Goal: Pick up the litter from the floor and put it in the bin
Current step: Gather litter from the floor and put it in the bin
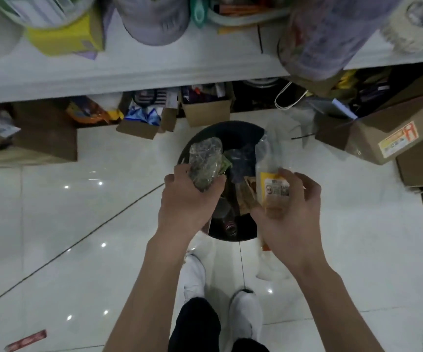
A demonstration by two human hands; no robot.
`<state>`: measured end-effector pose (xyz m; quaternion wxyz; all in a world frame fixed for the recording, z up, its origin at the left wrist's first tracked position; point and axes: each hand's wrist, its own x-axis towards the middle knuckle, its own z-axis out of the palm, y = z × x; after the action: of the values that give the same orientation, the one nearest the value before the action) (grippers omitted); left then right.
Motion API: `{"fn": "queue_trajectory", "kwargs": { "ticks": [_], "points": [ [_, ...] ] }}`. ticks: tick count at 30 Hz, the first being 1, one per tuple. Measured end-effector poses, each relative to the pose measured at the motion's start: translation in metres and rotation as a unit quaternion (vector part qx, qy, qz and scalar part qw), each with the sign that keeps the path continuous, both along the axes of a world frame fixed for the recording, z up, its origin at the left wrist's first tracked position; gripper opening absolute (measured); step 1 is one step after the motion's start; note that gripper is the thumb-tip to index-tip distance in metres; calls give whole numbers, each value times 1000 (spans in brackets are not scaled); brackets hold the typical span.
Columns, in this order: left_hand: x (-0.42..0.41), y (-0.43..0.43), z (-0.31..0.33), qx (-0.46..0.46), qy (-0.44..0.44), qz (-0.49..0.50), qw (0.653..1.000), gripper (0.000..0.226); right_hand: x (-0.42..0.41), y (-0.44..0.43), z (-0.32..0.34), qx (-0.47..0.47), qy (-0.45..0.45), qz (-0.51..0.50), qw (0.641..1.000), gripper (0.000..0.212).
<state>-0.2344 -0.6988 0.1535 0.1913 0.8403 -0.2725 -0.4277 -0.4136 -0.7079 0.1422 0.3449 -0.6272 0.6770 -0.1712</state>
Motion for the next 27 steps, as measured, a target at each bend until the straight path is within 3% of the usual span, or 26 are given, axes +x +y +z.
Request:
{"fn": "queue_trajectory", "kwargs": {
  "ticks": [5, 12, 16, 27],
  "points": [
    [-1, -11, -41, -35, 20, 5, 999, 82, 3, -9, -35, -1, 8, 2, 1000, 78],
    [-3, -11, -51, -93, 32, -3, 995, 76, -3, -10, -51, 10, 21, 7, 1000, 75],
    [2, 1, -46, -86, 12, -4, 996, 62, -7, -3, -45, 10, 31, 2, 999, 63],
    [19, 25, 2, -78, -11, 14, 997, 49, 2, 2, 2, 4, 45, 25, 999, 56]
  ]
}}
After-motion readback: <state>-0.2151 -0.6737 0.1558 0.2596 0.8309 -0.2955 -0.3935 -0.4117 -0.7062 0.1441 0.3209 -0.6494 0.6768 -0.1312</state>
